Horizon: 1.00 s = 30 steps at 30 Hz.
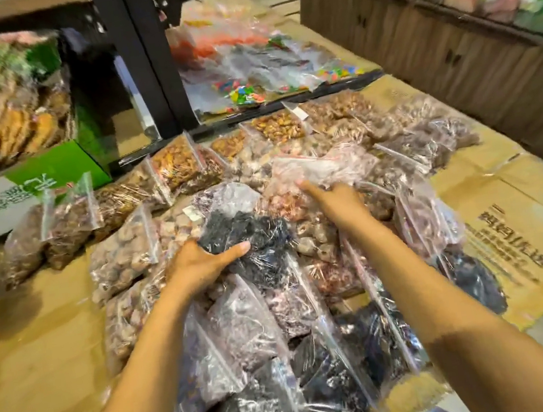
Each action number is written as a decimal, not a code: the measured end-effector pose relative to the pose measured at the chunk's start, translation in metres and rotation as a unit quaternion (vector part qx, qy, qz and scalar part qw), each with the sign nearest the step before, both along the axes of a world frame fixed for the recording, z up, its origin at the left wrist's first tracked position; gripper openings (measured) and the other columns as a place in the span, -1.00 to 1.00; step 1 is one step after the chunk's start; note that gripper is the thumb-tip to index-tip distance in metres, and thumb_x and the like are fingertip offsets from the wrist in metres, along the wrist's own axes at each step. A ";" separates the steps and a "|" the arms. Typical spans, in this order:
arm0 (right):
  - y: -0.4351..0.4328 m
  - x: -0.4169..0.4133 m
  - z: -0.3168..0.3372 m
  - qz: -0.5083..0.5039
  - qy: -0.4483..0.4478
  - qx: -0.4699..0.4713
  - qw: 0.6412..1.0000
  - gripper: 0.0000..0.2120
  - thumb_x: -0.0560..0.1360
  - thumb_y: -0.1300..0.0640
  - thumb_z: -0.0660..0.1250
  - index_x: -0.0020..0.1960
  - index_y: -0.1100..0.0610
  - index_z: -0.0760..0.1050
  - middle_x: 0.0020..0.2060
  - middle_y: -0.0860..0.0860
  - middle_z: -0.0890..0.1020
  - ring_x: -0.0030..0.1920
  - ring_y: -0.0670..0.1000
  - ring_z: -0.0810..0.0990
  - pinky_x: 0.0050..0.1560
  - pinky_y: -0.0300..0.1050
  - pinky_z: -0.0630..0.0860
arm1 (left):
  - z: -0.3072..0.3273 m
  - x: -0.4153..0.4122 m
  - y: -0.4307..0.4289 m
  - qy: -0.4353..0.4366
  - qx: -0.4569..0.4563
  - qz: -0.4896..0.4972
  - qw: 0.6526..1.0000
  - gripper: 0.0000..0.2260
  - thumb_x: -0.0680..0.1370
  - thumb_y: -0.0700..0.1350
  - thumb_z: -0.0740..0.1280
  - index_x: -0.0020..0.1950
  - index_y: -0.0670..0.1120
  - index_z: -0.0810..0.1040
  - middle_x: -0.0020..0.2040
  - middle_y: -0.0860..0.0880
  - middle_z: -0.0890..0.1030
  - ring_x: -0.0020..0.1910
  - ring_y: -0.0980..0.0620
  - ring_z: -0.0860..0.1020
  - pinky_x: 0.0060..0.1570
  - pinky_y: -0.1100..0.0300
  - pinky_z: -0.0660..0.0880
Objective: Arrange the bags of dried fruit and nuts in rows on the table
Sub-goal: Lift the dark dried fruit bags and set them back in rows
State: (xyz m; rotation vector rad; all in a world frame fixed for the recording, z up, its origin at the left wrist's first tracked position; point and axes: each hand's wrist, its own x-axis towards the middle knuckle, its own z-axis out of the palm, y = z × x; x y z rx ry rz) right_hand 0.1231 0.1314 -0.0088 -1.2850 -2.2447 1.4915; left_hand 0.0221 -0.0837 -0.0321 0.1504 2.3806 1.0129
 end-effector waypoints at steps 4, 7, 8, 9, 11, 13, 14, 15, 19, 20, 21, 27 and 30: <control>-0.001 -0.035 -0.014 0.007 -0.001 -0.083 0.997 -0.35 0.19 -0.41 0.42 -0.11 0.15 0.45 0.05 0.00 0.57 0.00 0.13 0.60 0.06 0.00 0.53 | -0.003 0.003 -0.006 0.018 0.029 0.009 0.999 0.12 0.05 0.40 0.52 0.32 -0.36 0.36 -0.19 -0.18 0.63 -0.24 0.01 0.64 -0.32 0.23 0.50; 0.000 -0.046 -0.028 -0.001 0.005 -0.086 0.996 -0.30 0.06 -0.43 0.46 -0.15 0.14 0.49 -0.11 0.03 0.63 -0.20 0.09 0.67 -0.08 0.08 0.64 | 0.001 0.012 -0.004 0.035 0.038 0.019 0.999 0.17 0.00 0.45 0.51 0.42 -0.12 0.21 0.28 -0.23 0.53 0.14 -0.22 0.57 0.06 -0.10 0.57; -0.002 -0.045 -0.027 0.004 0.002 -0.055 0.998 -0.39 0.16 -0.36 0.46 -0.18 0.17 0.48 -0.22 0.01 0.60 -0.28 0.06 0.63 -0.11 0.09 0.64 | 0.005 0.015 -0.004 0.048 0.031 0.014 0.998 0.10 0.05 0.41 0.51 0.40 -0.10 0.20 0.29 -0.22 0.51 0.12 -0.21 0.56 -0.03 -0.02 0.57; -0.004 -0.046 -0.027 0.008 -0.009 -0.016 1.000 -0.46 0.26 -0.29 0.44 -0.18 0.19 0.45 -0.30 0.00 0.55 -0.34 0.05 0.55 -0.14 0.11 0.64 | 0.007 0.017 -0.004 0.068 0.023 0.011 0.997 0.03 0.11 0.37 0.51 0.38 -0.11 0.20 0.25 -0.23 0.53 0.07 -0.20 0.57 -0.16 0.08 0.52; -0.009 -0.047 -0.028 0.012 -0.021 0.044 0.999 -0.42 0.33 -0.19 0.42 0.04 0.28 0.42 -0.26 0.02 0.53 -0.32 0.03 0.49 -0.19 0.08 0.65 | 0.008 0.019 -0.003 0.098 0.018 0.015 0.995 0.01 0.17 0.31 0.53 0.43 -0.14 0.19 0.29 -0.24 0.51 0.13 -0.21 0.56 -0.14 0.07 0.50; -0.013 -0.047 -0.027 0.027 -0.005 0.077 0.997 -0.24 0.33 -0.14 0.43 0.35 0.23 0.24 -0.13 0.05 0.51 -0.25 0.00 0.51 -0.24 -0.06 0.61 | 0.012 0.023 -0.003 0.121 0.040 0.031 0.991 0.05 0.18 0.26 0.55 0.48 -0.17 0.16 0.41 -0.18 0.40 0.30 -0.18 0.46 0.18 -0.05 0.48; -0.015 -0.046 -0.026 0.034 0.009 0.084 0.996 -0.23 0.34 -0.12 0.42 0.39 0.20 0.19 -0.07 0.06 0.49 -0.20 0.01 0.51 -0.23 -0.10 0.56 | 0.013 0.025 -0.004 0.126 0.056 0.036 0.990 0.04 0.19 0.24 0.55 0.48 -0.17 0.17 0.43 -0.15 0.38 0.34 -0.16 0.42 0.26 -0.05 0.43; -0.017 -0.044 -0.024 0.035 0.027 0.087 0.995 -0.26 0.36 -0.10 0.42 0.38 0.18 0.20 -0.04 0.05 0.47 -0.15 0.01 0.49 -0.22 -0.11 0.51 | 0.015 0.027 -0.006 0.129 0.076 0.042 0.988 0.01 0.19 0.23 0.56 0.47 -0.16 0.20 0.42 -0.13 0.40 0.33 -0.14 0.42 0.28 -0.03 0.41; -0.024 -0.031 -0.013 -0.008 0.128 0.026 0.991 -0.57 0.38 0.07 0.47 0.08 0.13 0.29 -0.13 0.00 0.41 -0.19 -0.01 0.44 -0.26 -0.19 0.45 | 0.014 0.032 -0.012 0.125 0.132 0.068 0.981 -0.06 0.12 0.28 0.55 0.35 -0.13 0.31 0.18 -0.04 0.51 0.13 -0.06 0.51 0.16 -0.04 0.49; -0.025 -0.026 -0.008 -0.016 0.162 -0.003 0.987 -0.59 0.36 0.11 0.49 0.00 0.11 0.29 -0.15 0.03 0.44 -0.21 0.01 0.47 -0.26 -0.13 0.52 | 0.014 0.033 -0.013 0.128 0.140 0.070 0.979 -0.11 0.13 0.26 0.56 0.30 -0.14 0.33 0.08 -0.01 0.51 0.02 -0.02 0.50 0.11 -0.05 0.50; -0.025 -0.021 -0.002 -0.026 0.188 -0.024 0.982 -0.60 0.34 0.13 0.52 -0.05 0.10 0.30 -0.16 0.06 0.47 -0.22 0.03 0.50 -0.24 -0.05 0.57 | 0.016 0.034 -0.014 0.133 0.150 0.070 0.977 -0.15 0.14 0.24 0.56 0.24 -0.15 0.34 -0.01 0.02 0.48 -0.08 0.02 0.47 0.04 -0.03 0.49; -0.024 0.039 0.031 -0.091 0.340 -0.128 0.927 -0.49 0.38 0.27 0.46 0.23 0.09 0.32 -0.05 0.03 0.59 -0.20 -0.04 0.66 -0.24 -0.12 0.60 | 0.029 0.043 -0.026 0.164 0.226 0.077 0.957 -0.36 0.17 0.16 0.60 0.07 -0.02 0.35 -0.10 0.04 0.49 -0.22 0.06 0.46 -0.22 0.17 0.41; -0.022 0.082 0.032 -0.120 0.428 -0.268 0.855 -0.69 0.37 0.20 0.40 0.10 0.11 0.53 -0.14 0.02 0.63 -0.18 0.01 0.64 -0.07 0.04 0.60 | 0.036 0.049 -0.028 0.153 0.266 0.078 0.949 -0.32 0.13 0.19 0.57 0.13 0.02 0.38 0.01 0.06 0.54 -0.07 0.08 0.53 -0.01 0.15 0.48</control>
